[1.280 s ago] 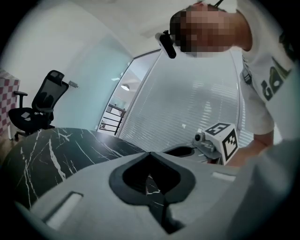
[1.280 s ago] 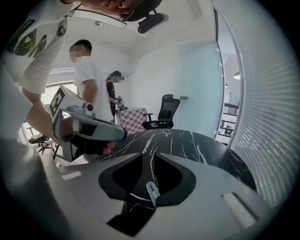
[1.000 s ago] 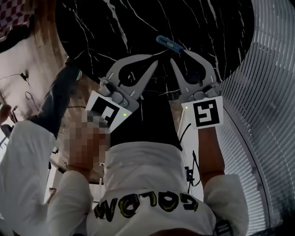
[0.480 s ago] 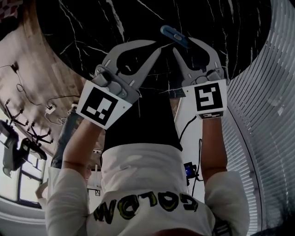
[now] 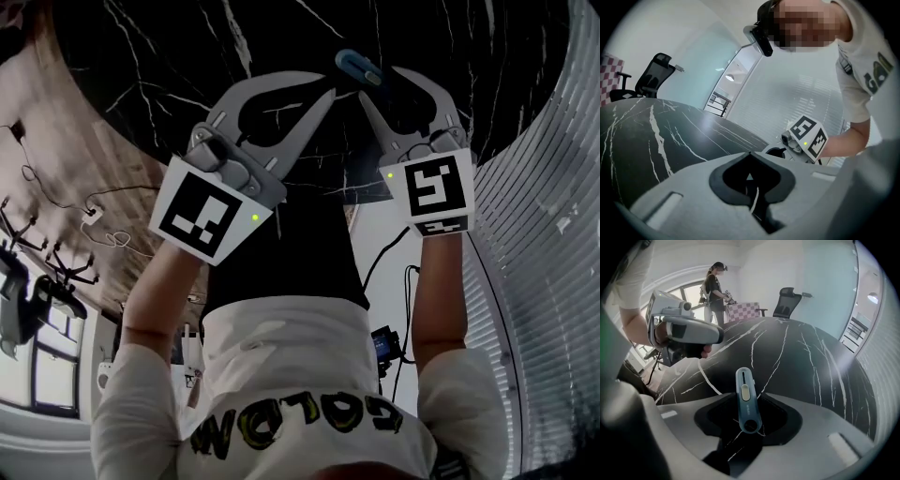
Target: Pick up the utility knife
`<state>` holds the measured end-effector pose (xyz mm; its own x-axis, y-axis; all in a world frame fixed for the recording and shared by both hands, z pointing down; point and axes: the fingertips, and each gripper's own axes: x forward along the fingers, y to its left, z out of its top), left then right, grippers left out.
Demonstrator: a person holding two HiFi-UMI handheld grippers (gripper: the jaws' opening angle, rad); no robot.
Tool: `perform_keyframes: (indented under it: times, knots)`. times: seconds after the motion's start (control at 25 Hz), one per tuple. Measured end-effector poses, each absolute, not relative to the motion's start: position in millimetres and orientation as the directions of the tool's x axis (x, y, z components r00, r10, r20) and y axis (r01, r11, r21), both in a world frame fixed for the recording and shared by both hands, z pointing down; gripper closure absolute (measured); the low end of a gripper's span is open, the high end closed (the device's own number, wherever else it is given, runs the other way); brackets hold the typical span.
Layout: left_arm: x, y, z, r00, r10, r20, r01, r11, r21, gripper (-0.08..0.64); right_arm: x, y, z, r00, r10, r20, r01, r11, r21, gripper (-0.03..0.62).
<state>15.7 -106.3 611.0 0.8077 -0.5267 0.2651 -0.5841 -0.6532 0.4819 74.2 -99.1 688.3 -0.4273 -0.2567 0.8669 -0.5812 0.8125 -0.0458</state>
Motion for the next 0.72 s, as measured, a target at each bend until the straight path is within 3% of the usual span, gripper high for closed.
perform_keyframes:
  times: [0.44,0.72]
  knots:
    - [14.0,-106.7,609.1,0.801,-0.530,0.278,-0.594,-0.645,0.481,0.557,76.9,-98.5,687.8,-0.419,-0.215,0.882,-0.557,0.829,-0.062,0.460]
    - [14.8,-113.0,590.9,0.796,-0.548,0.257,-0.599,-0.658,0.456,0.557,71.1,-105.5,671.9,-0.442,-0.277,0.853,-0.575,0.817,-0.032,0.462]
